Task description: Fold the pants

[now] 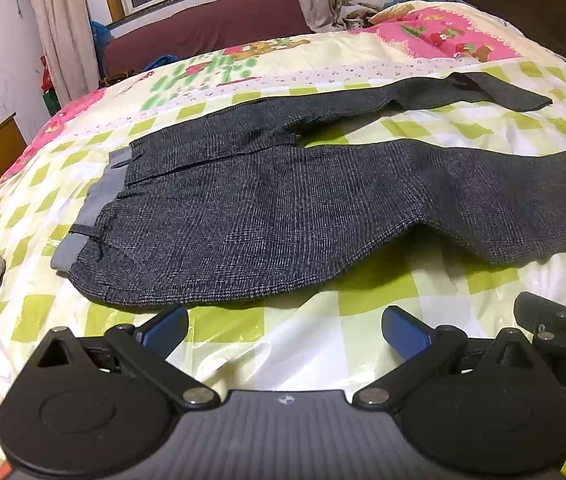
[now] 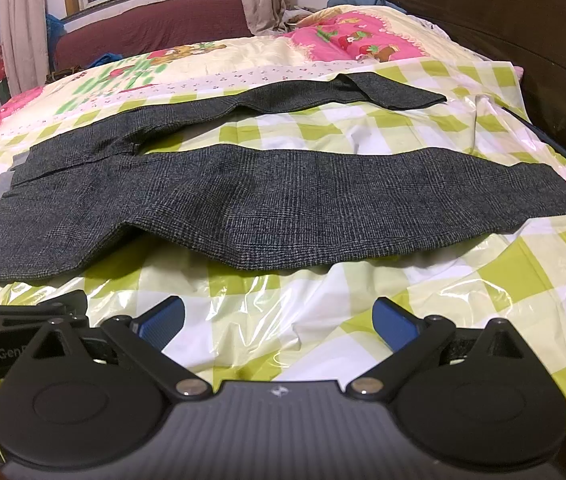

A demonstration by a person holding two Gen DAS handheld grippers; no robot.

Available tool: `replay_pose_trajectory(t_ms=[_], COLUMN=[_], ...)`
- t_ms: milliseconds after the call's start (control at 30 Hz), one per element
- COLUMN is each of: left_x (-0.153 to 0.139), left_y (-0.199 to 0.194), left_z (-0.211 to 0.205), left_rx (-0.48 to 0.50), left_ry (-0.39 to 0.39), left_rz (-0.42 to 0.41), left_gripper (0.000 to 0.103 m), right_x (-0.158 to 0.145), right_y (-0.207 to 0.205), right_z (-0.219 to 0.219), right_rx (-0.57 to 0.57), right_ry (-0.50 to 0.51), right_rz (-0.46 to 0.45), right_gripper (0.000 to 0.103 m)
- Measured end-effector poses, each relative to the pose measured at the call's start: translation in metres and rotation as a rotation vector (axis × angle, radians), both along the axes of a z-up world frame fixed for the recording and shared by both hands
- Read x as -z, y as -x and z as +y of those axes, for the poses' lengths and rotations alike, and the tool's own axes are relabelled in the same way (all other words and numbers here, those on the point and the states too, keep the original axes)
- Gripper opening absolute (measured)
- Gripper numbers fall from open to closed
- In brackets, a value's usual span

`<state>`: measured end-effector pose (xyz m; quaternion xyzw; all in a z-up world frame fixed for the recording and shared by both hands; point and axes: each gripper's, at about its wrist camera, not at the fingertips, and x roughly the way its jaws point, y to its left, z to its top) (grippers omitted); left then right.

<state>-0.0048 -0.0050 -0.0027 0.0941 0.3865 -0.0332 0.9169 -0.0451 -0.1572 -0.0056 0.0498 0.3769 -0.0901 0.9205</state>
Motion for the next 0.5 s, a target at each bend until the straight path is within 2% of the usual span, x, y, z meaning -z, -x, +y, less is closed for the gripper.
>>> replay_pose_trajectory(t_ms=[200,333,500], left_x=[-0.002,-0.008,-0.017], left_y=[0.0,0.0,-0.007], left_z=[-0.002,-0.007,-0.028], left_rx=[0.019,0.054,0.159], left_ry=[0.007,0.017,0.028], left_rz=[-0.014,-0.063,-0.104], left_gripper=[0.103,0.103,0.103], right_x=[0.0,-0.008,-0.011], right_y=[0.002,0.003,-0.004], right_z=[-0.002,-0.014,-0.045], right_rx=[0.011,0.025,0.094], right_ry=[-0.017,-0.063,-0.078], right_rz=[-0.012,-0.023,-0.013], right_gripper=[0.099,0.099,0.096])
